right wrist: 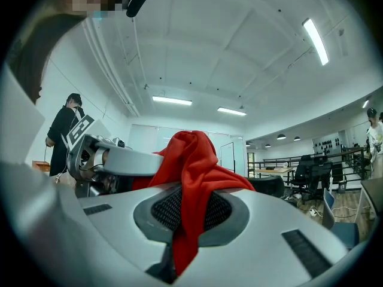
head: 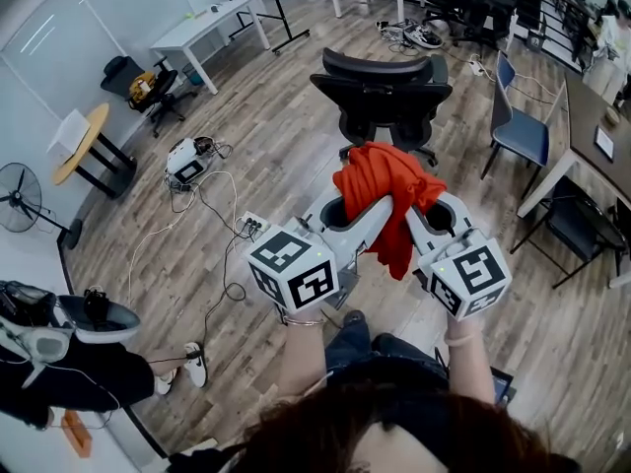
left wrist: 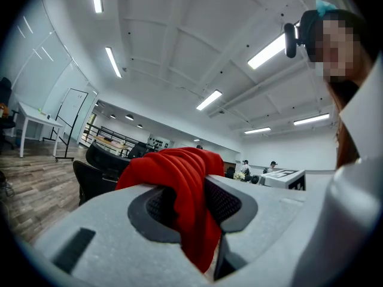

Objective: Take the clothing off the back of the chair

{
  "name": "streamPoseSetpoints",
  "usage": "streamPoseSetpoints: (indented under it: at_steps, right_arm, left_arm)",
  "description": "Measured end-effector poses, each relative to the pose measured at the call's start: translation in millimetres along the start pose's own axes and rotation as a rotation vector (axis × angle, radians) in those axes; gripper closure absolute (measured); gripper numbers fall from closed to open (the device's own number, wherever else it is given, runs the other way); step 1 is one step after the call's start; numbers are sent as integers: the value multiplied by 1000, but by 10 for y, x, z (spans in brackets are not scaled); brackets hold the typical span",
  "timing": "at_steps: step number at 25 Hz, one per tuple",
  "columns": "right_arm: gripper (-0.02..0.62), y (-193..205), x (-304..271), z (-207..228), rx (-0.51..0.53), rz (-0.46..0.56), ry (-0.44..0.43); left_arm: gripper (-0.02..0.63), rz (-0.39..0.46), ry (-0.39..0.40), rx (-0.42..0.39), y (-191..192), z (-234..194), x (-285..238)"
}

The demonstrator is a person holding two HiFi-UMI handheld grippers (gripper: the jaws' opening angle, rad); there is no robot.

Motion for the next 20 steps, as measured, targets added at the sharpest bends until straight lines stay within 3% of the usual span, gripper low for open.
streamPoseSetpoints:
  at_steps: [20]
  right_arm:
    - [561,47,354,-6,-7,-3,-37]
  left_arm:
    - [479,0,-36,2,107,366,-26]
Point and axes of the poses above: the fingertips, and each gripper's own axes: x backward along the fingers, z to its right, y out of its underside, the point moved 2 cm from there along x, backward along the fingers, and after that the axes turned 7 degrees about -z, right-handed, at the moved point
